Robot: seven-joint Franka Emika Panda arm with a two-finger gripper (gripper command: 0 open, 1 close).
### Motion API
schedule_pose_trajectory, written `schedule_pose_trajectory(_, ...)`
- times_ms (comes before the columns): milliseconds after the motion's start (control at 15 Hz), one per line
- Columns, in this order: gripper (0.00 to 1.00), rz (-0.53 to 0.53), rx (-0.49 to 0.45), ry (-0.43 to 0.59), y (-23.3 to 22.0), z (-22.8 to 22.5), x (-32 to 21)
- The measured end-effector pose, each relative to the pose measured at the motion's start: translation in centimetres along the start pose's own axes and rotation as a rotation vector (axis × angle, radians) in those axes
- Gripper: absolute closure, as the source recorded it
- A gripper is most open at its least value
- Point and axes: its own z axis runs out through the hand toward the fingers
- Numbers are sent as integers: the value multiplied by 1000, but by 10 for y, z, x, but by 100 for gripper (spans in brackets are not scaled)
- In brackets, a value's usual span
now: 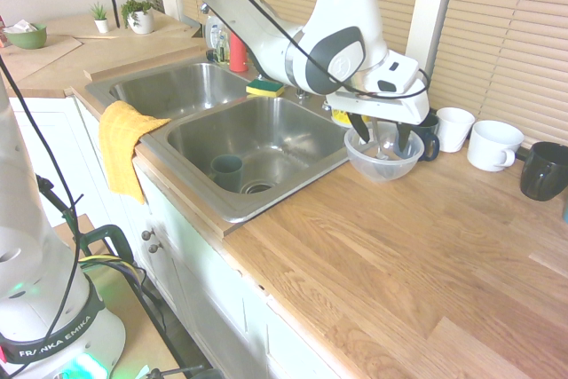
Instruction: Put the spoon into the sink
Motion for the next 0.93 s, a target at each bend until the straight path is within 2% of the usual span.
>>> schedule_pose_trajectory(467, 100, -54, -22, 23, -20, 34, -8)
schedule_pose_trajectory(933, 100, -50, -35, 38, -20, 39, -4)
